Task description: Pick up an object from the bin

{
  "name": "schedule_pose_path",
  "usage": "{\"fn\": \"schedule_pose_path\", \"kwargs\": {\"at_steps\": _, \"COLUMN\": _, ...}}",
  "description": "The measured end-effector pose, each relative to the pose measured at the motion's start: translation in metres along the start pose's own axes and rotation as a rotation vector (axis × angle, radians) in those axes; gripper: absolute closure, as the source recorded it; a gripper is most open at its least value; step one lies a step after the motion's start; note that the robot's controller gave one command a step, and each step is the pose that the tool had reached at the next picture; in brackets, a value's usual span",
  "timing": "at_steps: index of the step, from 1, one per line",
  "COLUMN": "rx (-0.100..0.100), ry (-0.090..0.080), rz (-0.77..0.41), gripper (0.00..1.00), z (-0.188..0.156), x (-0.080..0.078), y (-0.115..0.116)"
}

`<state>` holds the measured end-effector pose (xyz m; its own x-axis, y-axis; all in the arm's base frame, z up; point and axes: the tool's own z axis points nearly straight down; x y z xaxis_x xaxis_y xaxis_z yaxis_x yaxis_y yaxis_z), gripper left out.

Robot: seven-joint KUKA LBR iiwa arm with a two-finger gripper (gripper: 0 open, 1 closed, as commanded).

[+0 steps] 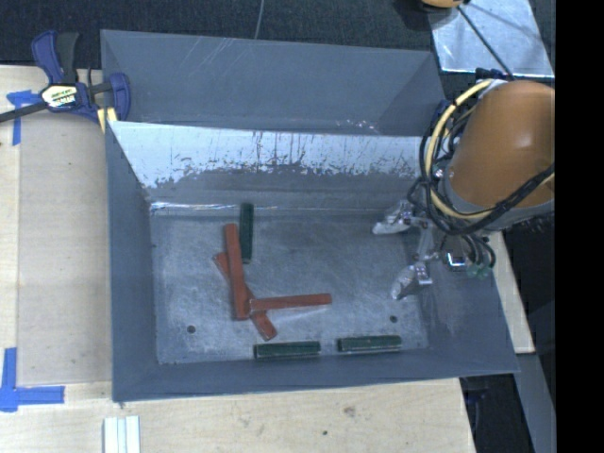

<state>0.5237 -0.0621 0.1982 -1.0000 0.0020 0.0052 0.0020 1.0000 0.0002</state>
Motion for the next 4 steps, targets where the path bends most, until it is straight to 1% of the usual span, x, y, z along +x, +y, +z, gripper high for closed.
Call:
{"fn": "schedule_pose_path", "kwargs": {"at_steps": 1, "rx": 0.001, "ry": -0.009, "rz": -0.002, "gripper": 0.0, "z": -0.004, "x": -0.002, "y": 0.0}}
{"fn": "schedule_pose_path", "kwargs": {"at_steps": 2, "rx": 0.002, "ry": -0.015, "rz": -0.026, "gripper": 0.0, "z": 0.047, "x": 0.005, "y": 0.026}}
{"fn": "schedule_pose_path", "kwargs": {"at_steps": 3, "rx": 0.0, "ry": 0.001, "rz": -0.012, "gripper": 0.0, "z": 0.064, "x": 0.01, "y": 0.06}}
{"fn": "schedule_pose_path", "kwargs": {"at_steps": 4, "rx": 0.003, "ry": -0.059, "rz": -0.173, "gripper": 1.0, "z": 0.115, "x": 0.001, "y": 0.088}}
